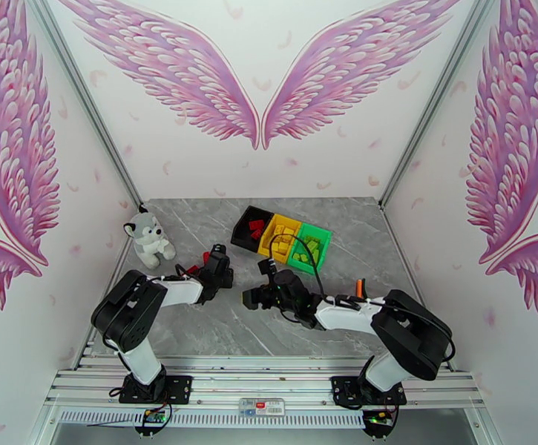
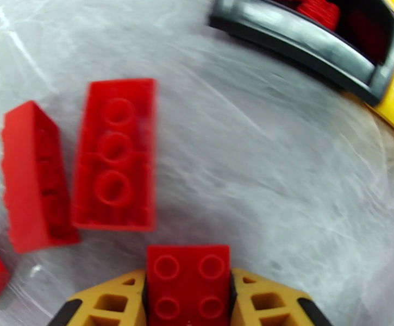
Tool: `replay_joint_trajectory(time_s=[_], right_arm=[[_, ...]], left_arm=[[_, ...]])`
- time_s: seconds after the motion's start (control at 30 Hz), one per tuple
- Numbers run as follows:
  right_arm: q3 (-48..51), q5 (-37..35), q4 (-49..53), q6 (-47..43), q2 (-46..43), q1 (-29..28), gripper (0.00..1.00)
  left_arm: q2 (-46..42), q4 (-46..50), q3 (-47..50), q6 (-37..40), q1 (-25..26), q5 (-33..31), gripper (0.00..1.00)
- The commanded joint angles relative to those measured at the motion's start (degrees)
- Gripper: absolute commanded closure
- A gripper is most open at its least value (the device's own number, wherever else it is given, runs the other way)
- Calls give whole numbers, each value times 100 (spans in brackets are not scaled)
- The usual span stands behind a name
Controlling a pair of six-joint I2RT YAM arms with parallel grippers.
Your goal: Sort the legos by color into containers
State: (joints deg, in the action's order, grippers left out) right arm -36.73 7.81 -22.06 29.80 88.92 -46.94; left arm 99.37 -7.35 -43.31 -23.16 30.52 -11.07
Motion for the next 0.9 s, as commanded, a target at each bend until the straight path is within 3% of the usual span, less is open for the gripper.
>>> replay_joint_trajectory(time_s=[0.0, 0.2, 0.4, 0.67, 0.87], right_arm=[[163, -374, 185, -122, -311, -16, 11], [313, -608, 245, -157, -651, 35, 11], [371, -731, 422, -185, -923, 87, 11], [684, -1228, 857, -273, -1715, 154, 9], [935, -1534, 1236, -306, -2409, 188, 7]], left_arm=[[-405, 117, -2, -99, 106, 351, 68], [-897, -18, -8, -119, 200, 832, 69], [-1046, 184, -494, 40, 200, 905, 67], [-329, 607, -1878, 453, 156, 515, 68], [786, 1207, -3560, 720, 72, 393, 67]])
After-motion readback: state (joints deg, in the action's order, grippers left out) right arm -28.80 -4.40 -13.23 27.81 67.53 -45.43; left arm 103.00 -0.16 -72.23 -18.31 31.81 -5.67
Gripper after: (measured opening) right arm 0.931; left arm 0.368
